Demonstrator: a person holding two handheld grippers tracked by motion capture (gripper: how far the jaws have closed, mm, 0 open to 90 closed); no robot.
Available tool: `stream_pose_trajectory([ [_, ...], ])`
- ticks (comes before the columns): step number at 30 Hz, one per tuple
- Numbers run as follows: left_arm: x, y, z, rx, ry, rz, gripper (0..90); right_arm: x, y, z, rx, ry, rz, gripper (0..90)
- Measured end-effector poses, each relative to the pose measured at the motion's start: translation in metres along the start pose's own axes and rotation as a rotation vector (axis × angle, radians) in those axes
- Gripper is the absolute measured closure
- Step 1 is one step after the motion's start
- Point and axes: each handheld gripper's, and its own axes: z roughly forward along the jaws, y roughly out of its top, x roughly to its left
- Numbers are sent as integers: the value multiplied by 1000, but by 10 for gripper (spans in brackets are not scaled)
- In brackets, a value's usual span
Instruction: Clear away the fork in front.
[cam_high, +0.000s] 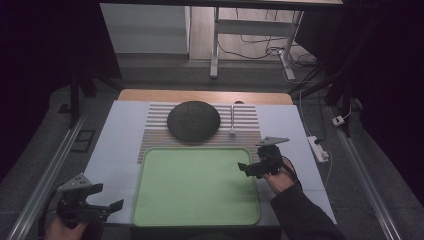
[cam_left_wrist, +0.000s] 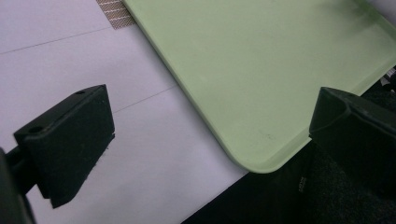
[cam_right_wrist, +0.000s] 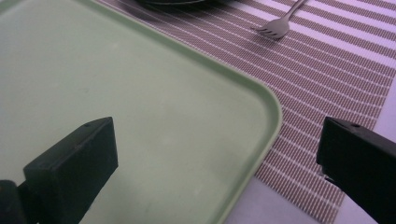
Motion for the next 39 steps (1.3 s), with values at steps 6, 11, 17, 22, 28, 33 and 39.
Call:
stream_pose_trajectory([
  [6,0,0,0,0,0,-1,4,-5,10,13,-3,-15,7,0],
  [11,0,0,0,0,0,-2,2,-9,18,23,-4,-29,7,0],
  [17,0,0,0,-1,-2,-3,2,-15,27,39,16,-61,8,2],
  [22,1,0,0,-1,-5,-5,1,-19,33,53,37,-103,5,2],
  [28,1,0,0,-2,-7,-5,1,-23,43,71,64,-123,-16,1],
  [33,1,0,0,-4,-10,-5,1,-27,50,85,82,-149,-46,2],
  [39,1,0,0,-3,-12,-4,2,-31,59,96,97,-179,-77,22],
])
